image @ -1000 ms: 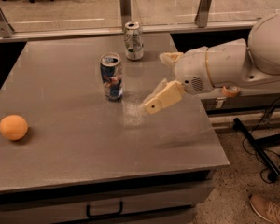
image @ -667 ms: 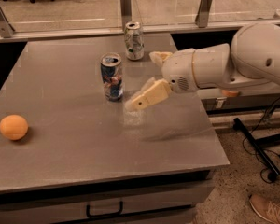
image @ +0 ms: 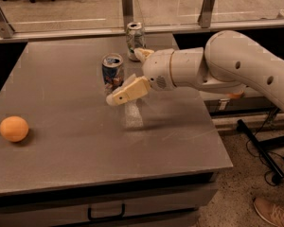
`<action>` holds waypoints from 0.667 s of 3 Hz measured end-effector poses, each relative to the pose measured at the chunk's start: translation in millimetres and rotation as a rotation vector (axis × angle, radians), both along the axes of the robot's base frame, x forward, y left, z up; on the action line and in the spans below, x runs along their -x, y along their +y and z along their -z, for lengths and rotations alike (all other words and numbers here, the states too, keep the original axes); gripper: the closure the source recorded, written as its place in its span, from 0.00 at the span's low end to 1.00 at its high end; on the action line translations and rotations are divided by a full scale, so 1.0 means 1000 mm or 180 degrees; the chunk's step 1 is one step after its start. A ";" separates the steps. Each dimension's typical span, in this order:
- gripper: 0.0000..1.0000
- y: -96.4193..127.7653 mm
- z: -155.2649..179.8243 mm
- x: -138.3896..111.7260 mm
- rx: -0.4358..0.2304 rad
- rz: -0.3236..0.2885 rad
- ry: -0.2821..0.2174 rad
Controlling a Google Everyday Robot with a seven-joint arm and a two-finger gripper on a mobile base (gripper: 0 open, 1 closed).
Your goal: Pick redbull can
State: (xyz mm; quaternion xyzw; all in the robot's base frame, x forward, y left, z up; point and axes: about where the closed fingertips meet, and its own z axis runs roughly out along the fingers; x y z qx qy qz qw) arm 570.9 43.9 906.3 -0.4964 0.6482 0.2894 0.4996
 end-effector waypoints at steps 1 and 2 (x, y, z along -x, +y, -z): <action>0.18 0.023 -0.002 -0.012 -0.0117 -0.0090 -0.0073; 0.40 0.035 0.004 -0.015 -0.0119 -0.0164 -0.0066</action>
Offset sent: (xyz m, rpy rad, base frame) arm 0.0211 0.0468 -0.0141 0.0390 -0.0162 0.0738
